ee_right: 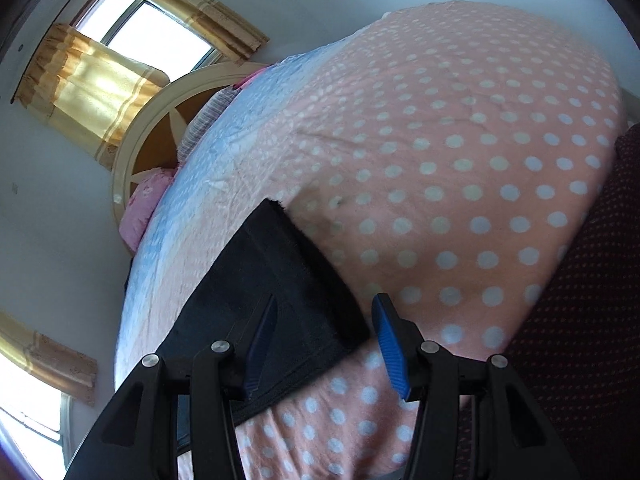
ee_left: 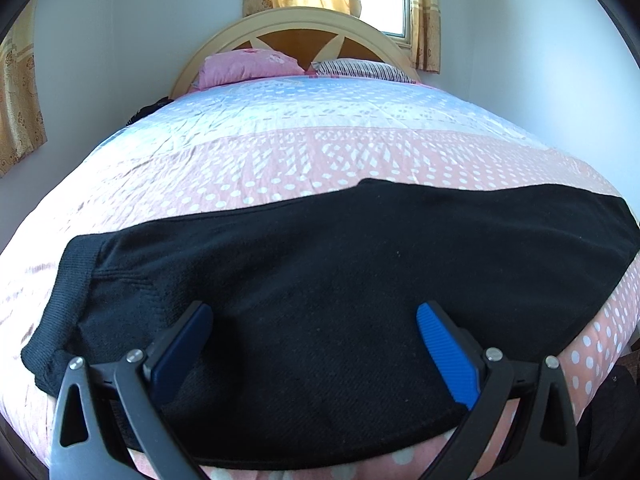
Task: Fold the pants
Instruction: 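Grasp the black pants end with the right tool and lift it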
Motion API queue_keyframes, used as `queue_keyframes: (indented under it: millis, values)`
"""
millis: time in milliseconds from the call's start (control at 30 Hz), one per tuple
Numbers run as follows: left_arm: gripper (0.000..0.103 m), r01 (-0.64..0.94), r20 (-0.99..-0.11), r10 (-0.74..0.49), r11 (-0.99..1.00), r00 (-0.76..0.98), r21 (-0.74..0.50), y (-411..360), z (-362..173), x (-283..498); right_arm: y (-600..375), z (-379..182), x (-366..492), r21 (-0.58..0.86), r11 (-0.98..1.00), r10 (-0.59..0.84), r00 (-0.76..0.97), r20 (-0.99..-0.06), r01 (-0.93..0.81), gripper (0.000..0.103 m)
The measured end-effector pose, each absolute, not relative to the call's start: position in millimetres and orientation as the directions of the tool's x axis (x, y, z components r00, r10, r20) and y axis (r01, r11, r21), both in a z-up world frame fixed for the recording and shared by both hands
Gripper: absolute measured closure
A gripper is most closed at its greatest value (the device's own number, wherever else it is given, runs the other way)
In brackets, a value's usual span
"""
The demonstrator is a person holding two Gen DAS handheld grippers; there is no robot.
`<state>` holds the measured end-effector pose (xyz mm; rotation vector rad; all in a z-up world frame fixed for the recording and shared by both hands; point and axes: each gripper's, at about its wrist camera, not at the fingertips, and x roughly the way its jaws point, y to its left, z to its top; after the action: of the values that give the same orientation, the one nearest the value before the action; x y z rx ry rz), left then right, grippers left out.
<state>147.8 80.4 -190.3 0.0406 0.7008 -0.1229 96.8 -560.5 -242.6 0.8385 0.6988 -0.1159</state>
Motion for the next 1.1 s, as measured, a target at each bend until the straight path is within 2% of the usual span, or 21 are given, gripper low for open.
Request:
queue_keyframes:
  millis: [133, 200, 267, 333, 633, 833, 1100]
  values:
    - [0.000, 0.126, -0.640, -0.099, 0.992, 0.762, -0.004, 79.4, -190.2, 147.6, -551.0, -244.3, 106.3, 0.598, 0.718, 0.148, 0.762, -0.630, 0.356, 0.052]
    - [0.000, 0.127, -0.638, -0.101, 0.992, 0.764, -0.005, 80.7, -190.0, 147.5, -547.1, -245.3, 112.9, 0.575, 0.734, 0.133, 0.753, -0.644, 0.362, 0.062]
    - [0.000, 0.128, -0.635, -0.102, 0.992, 0.766, -0.005, 80.7, -190.1, 147.5, -547.1, -245.9, 115.9, 0.575, 0.732, 0.127, 0.756, -0.642, 0.366, 0.085]
    - [0.000, 0.128, -0.634, -0.103, 0.992, 0.767, -0.006, 80.6, -190.1, 147.4, -548.4, -248.2, 117.1, 0.623, 0.706, 0.170, 0.773, -0.612, 0.338, 0.088]
    - [0.000, 0.133, -0.636, -0.115, 0.991, 0.763, -0.020, 84.5, -189.9, 145.1, -518.4, -211.5, 118.8, 0.572, 0.775, 0.128, 0.821, -0.556, 0.267, 0.089]
    - [0.000, 0.137, -0.639, -0.120, 0.990, 0.760, -0.024, 84.6, -189.1, 146.0, -454.7, -168.2, 132.9, 0.435, 0.887, 0.113, 0.842, -0.528, 0.154, 0.089]
    - [0.000, 0.144, -0.635, -0.131, 0.989, 0.761, -0.031, 84.5, -189.6, 146.0, -348.7, -144.7, 148.2, 0.283, 0.957, 0.212, 0.819, -0.533, -0.063, 0.089]
